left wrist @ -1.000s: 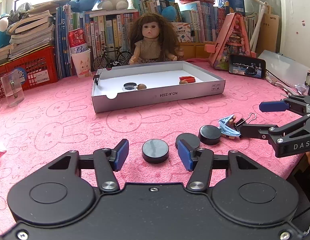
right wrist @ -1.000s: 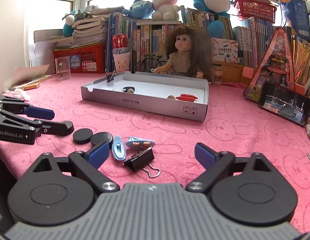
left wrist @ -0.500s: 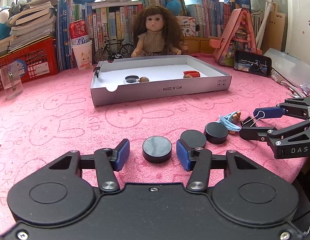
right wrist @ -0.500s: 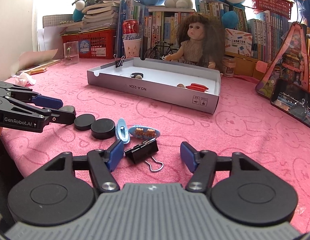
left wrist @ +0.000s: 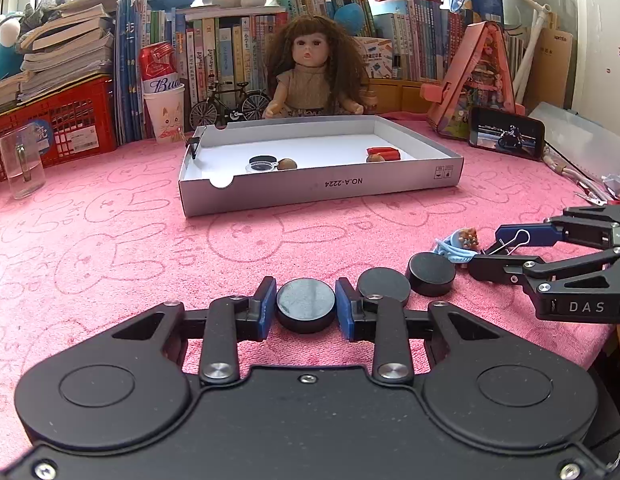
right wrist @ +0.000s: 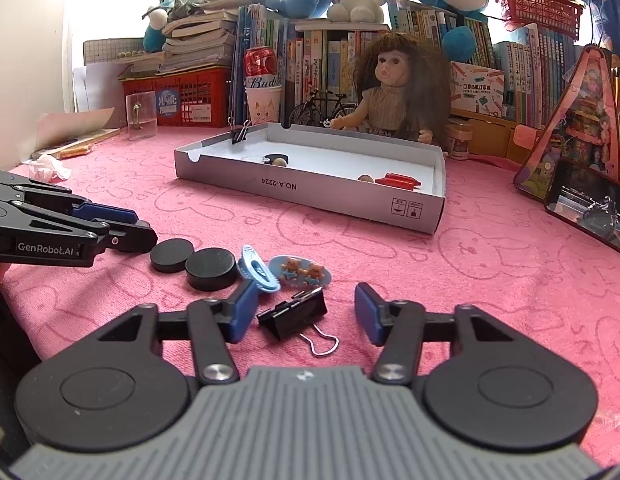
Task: Organize rigid objects
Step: 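Close the left tool on another black disc while the right tool moves toward a black binder clip, then grasp the black binder clip with the right tool while the left tool holds its disc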
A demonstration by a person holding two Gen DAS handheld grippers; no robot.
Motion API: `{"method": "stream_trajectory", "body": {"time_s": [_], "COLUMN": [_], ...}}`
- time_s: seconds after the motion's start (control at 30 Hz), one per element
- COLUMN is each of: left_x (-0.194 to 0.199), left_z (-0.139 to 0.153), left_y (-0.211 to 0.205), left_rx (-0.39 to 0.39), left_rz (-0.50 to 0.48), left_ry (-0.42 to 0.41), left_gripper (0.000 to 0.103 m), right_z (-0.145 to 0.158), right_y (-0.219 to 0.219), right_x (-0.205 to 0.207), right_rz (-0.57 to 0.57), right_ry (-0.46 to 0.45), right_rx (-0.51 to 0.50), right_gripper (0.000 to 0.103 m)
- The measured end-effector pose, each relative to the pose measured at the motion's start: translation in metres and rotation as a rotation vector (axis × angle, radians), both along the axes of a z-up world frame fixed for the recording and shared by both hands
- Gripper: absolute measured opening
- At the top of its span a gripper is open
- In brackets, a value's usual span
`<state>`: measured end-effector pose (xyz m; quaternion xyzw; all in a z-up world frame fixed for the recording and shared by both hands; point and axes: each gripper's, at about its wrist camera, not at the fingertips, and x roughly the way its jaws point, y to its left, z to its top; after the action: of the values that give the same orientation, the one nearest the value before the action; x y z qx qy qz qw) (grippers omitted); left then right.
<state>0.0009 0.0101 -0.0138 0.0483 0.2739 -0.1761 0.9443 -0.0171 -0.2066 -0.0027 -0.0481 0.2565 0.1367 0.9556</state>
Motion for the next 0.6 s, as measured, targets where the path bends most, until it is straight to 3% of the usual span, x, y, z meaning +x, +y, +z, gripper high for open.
{"method": "stream_trajectory", "body": {"time_s": [0.23,0.6], "left_x": [0.0004,-0.0002], "left_z": [0.0056,0.0093], "left_y": [0.0031,0.0032], "left_rx": [-0.022,-0.031], "left_rz": [0.017,0.026], "left_ry": [-0.007,-0.017], "left_gripper": [0.03,0.03], "right_z": [0.0041,0.0055], "right_y": [-0.0027,-0.0063], "right_x": [0.0006,0.0003], "right_rz": [-0.037,-0.043], "right_ry": [-0.013,-0.012], "right_rx": [0.02,0.03], "right_gripper": [0.031,0.03]}}
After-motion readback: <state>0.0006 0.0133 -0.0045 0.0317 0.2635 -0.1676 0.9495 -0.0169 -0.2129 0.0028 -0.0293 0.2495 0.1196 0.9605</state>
